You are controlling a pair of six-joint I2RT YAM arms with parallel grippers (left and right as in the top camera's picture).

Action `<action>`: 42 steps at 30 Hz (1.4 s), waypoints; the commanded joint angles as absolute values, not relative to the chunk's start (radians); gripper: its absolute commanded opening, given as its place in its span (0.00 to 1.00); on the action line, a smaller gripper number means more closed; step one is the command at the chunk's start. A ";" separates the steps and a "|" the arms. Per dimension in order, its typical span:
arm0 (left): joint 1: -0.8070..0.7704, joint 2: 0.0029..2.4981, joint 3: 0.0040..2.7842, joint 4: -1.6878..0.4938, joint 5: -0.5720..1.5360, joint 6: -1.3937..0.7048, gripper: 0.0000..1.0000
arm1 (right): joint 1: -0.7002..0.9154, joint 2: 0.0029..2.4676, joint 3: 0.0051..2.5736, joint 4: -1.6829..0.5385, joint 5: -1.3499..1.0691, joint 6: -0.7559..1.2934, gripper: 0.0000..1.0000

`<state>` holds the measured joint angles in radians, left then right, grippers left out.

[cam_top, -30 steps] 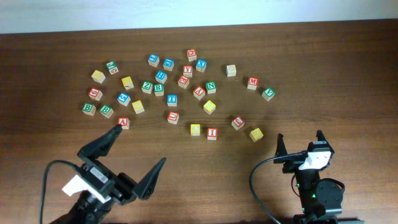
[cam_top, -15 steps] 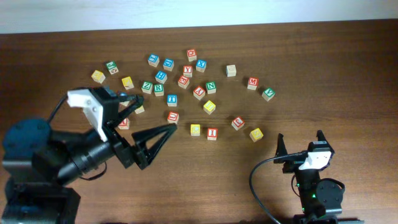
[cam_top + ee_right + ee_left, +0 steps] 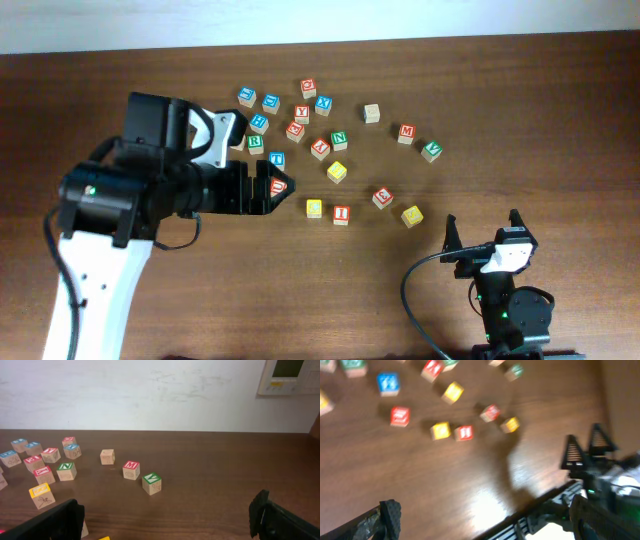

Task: Spell out ICRA
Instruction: 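Reach the left gripper forward over the red-lettered I block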

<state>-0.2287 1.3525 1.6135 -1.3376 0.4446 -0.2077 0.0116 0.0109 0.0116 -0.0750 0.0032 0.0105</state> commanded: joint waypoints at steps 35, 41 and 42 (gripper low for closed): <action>-0.717 1.982 1.624 -1.080 0.046 -0.588 0.99 | 0.006 0.006 0.006 -0.080 0.012 0.008 0.98; -0.719 1.982 1.624 -1.058 0.035 -0.588 1.00 | 0.006 0.006 0.006 -0.080 0.012 0.008 0.98; -0.719 1.982 1.624 -1.056 0.028 -0.588 0.99 | 0.006 0.006 0.006 -0.080 0.012 0.008 0.98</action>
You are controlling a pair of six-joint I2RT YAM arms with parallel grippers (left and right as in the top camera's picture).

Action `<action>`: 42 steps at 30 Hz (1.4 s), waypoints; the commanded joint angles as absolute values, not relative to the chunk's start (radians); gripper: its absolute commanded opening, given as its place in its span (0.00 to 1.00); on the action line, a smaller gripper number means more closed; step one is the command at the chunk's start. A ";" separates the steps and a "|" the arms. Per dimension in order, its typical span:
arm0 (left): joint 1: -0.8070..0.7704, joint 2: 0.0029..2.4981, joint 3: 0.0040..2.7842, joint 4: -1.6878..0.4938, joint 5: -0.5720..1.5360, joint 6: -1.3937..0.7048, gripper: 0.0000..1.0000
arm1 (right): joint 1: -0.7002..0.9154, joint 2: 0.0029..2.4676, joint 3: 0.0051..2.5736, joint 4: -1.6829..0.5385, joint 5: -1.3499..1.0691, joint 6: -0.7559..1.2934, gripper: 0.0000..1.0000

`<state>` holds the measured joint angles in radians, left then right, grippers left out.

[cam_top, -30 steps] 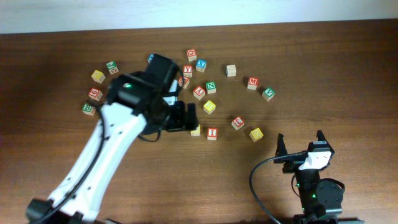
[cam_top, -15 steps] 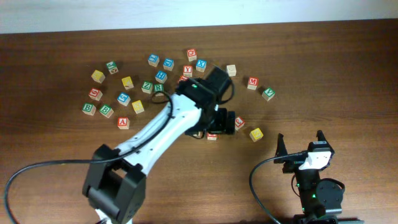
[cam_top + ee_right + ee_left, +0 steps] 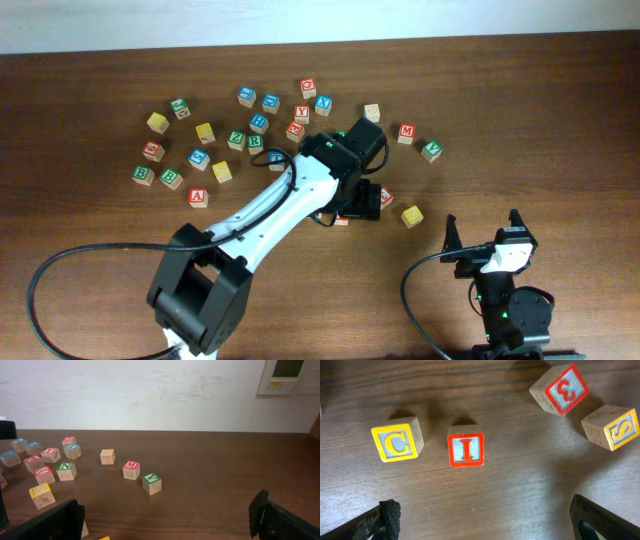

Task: Spell out ICRA
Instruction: 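Reach the left gripper forward over the red-lettered I block, then close the left gripper on the red I block and lift it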

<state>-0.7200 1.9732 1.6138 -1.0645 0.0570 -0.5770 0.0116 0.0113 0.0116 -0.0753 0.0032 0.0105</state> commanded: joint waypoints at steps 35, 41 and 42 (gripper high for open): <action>-0.781 2.067 1.586 -0.970 -0.086 -0.670 0.73 | 0.006 0.006 0.006 -0.080 0.012 0.008 0.98; -0.758 2.134 1.586 -0.969 -0.068 -0.669 0.69 | 0.006 0.006 0.006 -0.080 0.012 0.008 0.98; -0.758 2.144 1.586 -0.969 -0.061 -0.669 0.67 | 0.006 0.006 0.006 -0.080 0.012 0.008 0.98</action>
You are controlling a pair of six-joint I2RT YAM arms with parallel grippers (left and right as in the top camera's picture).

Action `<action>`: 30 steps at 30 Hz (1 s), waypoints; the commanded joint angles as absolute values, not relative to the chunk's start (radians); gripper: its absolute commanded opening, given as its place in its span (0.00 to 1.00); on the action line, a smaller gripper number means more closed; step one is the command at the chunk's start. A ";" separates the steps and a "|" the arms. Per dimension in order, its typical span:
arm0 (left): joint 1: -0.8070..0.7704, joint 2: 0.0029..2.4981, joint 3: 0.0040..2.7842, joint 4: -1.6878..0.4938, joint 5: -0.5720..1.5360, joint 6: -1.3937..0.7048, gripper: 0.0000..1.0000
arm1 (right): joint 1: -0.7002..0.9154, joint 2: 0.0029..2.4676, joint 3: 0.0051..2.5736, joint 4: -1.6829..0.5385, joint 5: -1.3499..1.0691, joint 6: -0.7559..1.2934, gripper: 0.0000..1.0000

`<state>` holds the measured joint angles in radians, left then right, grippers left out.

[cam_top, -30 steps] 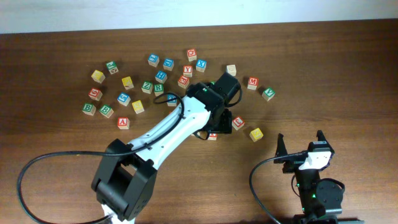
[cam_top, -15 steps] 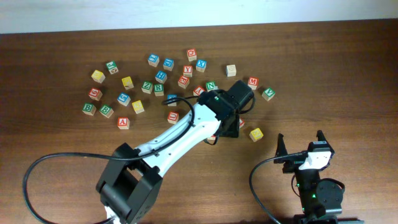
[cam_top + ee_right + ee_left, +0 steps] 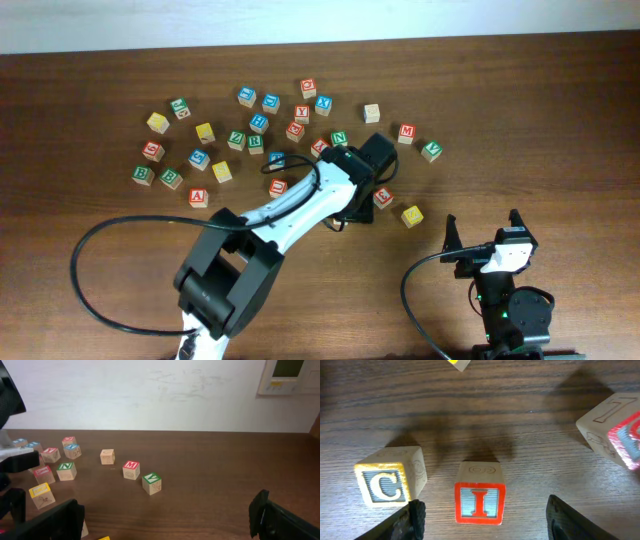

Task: Spell out ICRA
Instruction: 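Close the left gripper on the red I block and lift it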

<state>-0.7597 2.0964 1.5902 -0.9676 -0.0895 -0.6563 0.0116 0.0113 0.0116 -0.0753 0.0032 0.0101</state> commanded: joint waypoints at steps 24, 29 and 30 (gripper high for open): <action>-0.758 2.196 1.587 -0.924 -0.048 -0.666 0.41 | 0.006 0.006 0.006 -0.080 0.012 0.008 0.98; -0.758 2.196 1.587 -0.918 -0.049 -0.666 0.36 | 0.006 0.006 0.006 -0.080 0.012 0.008 0.98; -0.758 2.196 1.587 -0.914 -0.049 -0.666 0.34 | 0.006 0.006 0.006 -0.080 0.012 0.008 0.98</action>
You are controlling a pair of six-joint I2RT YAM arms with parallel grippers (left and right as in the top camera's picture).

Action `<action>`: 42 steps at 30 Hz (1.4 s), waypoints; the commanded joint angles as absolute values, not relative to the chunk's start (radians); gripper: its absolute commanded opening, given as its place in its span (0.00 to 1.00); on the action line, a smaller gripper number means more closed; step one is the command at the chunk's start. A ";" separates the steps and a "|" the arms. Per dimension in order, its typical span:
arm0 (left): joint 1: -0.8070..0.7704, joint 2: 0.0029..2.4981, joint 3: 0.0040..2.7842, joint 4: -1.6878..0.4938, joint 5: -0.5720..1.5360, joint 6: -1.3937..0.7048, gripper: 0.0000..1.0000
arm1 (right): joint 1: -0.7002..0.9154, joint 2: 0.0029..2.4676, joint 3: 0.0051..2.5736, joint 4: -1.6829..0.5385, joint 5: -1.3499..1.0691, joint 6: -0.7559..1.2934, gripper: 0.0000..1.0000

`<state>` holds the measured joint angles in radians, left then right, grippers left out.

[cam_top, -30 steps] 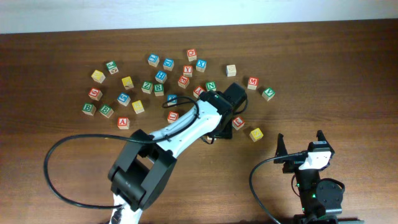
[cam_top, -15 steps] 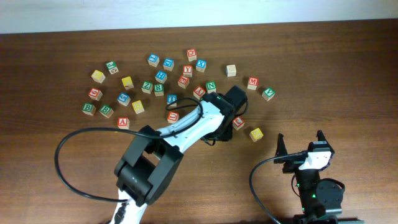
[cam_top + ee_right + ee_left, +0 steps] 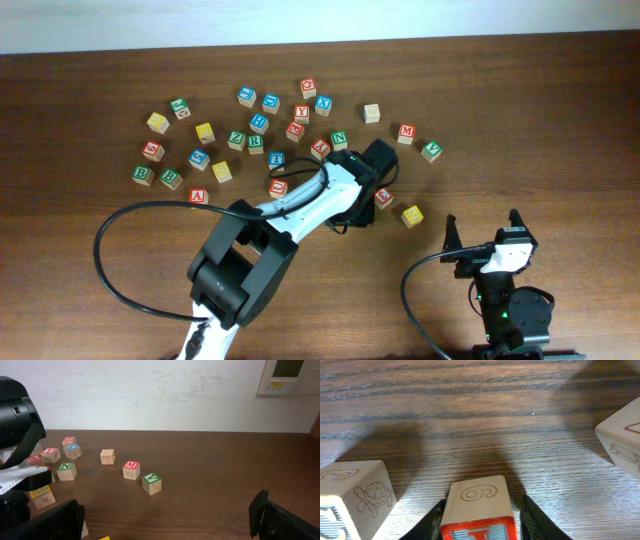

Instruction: Spell out ICRA

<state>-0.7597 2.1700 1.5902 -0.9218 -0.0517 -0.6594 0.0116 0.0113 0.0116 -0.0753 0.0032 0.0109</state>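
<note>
The red I block [image 3: 477, 505] stands between the two fingers of my left gripper [image 3: 481, 517], which press against its sides low over the table. The yellow C block [image 3: 351, 494] sits right beside it to the left. From overhead the left gripper [image 3: 354, 207] covers both blocks. A green R block [image 3: 255, 143] and a red A block [image 3: 197, 196] lie in the scattered group at the left. Near the front edge my right gripper [image 3: 167, 522] rests open with nothing in it, also seen from above [image 3: 482, 232].
A red-faced block [image 3: 383, 198] and a yellow S block [image 3: 411, 215] lie close to the right of the left gripper; the first shows at the edge of the left wrist view [image 3: 620, 442]. Several more letter blocks spread across the back, among them red M [image 3: 131, 469] and green [image 3: 151, 482].
My left gripper has come lower and its fingers have drawn in from wide of the I block to its two sides. The right arm has not moved.
My left arm was first high over the table's left half, gripper open. Then it hung above the C and I blocks, wide open. Then it was lower with the I block centred between narrower fingers, and now it grips that block. The right gripper stayed open.
</note>
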 commanded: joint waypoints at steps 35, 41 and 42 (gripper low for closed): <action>-0.531 2.164 2.465 -1.689 -0.110 -0.553 0.23 | 0.006 0.006 0.006 -0.080 0.012 0.008 0.98; -0.404 2.001 2.432 -1.689 0.088 -0.386 0.18 | 0.006 0.006 0.006 -0.080 0.012 0.008 0.98; -0.389 1.928 2.385 -1.689 0.082 -0.377 0.19 | 0.006 0.006 0.006 -0.080 0.012 0.008 0.98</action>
